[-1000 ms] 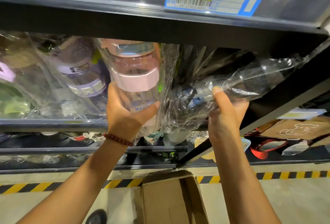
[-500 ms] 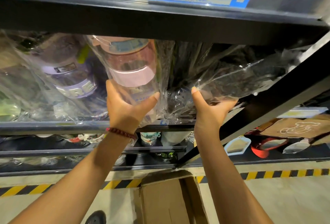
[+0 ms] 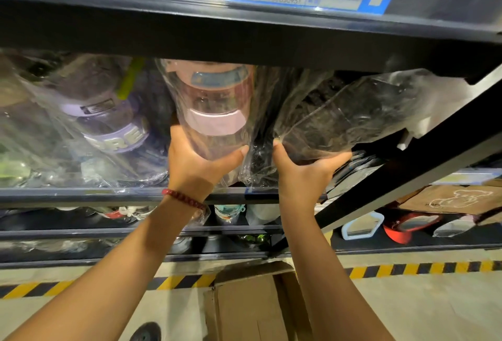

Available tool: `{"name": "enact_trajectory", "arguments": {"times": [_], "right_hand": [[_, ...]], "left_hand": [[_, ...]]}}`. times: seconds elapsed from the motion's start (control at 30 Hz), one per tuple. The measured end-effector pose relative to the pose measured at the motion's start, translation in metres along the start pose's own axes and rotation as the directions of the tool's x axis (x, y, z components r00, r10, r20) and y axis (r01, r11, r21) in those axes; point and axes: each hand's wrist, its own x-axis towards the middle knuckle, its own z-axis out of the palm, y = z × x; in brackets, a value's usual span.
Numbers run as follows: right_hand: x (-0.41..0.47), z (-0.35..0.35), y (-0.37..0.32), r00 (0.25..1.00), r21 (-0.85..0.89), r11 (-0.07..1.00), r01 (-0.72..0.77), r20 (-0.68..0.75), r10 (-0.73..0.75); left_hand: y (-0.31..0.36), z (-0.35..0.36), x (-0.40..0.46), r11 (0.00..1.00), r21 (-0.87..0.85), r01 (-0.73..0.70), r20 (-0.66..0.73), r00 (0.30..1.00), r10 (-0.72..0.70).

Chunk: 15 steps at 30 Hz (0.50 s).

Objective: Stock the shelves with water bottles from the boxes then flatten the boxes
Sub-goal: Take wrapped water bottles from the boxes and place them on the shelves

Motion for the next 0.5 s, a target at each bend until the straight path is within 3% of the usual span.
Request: {"name": "enact_trajectory", "arguments": {"times": [0.27,0.5], "right_hand": [[-0.001,0.002,0.006,0.997,-0.037,0.997,0.073,0.029,-0.072],[-0.002,0.003,0.005,0.989,-0.039,0.989,0.145,0.026,-0.144]], "left_hand": [[-0.005,-0.006,0.009,0.999,-0.015,0.032,0.044,0.999,-0.031],[-0.005,-0.01,0.019,0.996,0.087,0.029,0.158,0.987,-0.042]]}}
